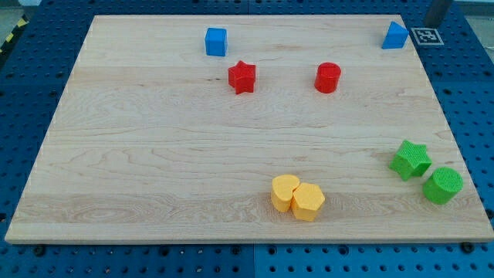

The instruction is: Push the triangle top right to the red circle

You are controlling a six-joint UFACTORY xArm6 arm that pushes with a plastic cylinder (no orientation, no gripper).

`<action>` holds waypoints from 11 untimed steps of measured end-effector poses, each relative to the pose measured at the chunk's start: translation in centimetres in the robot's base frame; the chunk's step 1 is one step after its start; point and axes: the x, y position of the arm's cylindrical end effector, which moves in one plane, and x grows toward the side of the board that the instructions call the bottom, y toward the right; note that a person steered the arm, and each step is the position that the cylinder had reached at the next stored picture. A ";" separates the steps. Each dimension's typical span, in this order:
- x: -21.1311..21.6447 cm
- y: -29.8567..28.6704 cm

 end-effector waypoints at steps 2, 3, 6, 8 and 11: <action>2.9 -3.4; 2.9 -6.9; 4.6 -12.2; 7.1 -12.6; 7.1 -13.2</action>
